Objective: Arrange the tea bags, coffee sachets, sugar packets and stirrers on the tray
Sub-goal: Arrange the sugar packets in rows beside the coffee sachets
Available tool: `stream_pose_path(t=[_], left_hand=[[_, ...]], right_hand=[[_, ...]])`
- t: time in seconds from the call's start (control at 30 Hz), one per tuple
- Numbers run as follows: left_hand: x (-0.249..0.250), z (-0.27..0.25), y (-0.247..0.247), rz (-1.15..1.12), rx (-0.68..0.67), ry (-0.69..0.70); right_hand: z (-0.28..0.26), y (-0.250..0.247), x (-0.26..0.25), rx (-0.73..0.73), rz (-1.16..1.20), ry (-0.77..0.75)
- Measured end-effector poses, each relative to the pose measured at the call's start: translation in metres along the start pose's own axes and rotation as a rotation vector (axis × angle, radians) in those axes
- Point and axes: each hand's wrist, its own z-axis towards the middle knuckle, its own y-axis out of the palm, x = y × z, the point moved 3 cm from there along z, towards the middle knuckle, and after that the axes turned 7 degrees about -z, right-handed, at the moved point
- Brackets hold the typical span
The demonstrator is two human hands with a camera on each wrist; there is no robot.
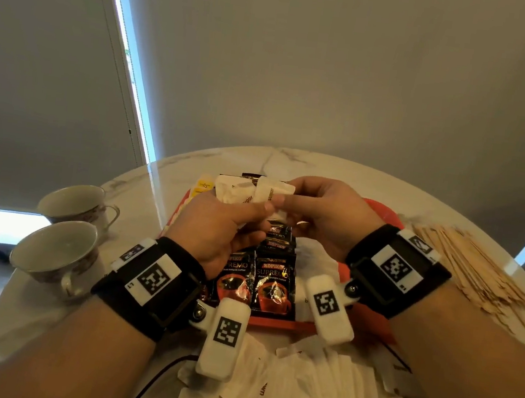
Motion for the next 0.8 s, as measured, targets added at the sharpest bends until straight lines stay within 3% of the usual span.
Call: stream_pose_path(t=[0.13, 0.37, 0.6, 0.8], left_hand=[[0.001, 0.0, 0.0, -0.011, 0.008, 0.005], [0.008, 0.001, -0.003, -0.138, 0.043, 0.001], [0.01, 0.002, -0.002, -0.124, 0.033, 0.055], [0.008, 0.0, -0.002, -0.038, 0.012, 0.046]], right_hand=[[-0.002, 0.005, 0.0, 0.006, 0.169, 0.019], [-0.005, 0.007, 0.0, -0.01, 0.264, 0.054], [-0.006, 0.011, 0.004, -0.012, 0.093, -0.032], [-0.006, 0.009, 0.006, -0.008, 0.063, 0.012]])
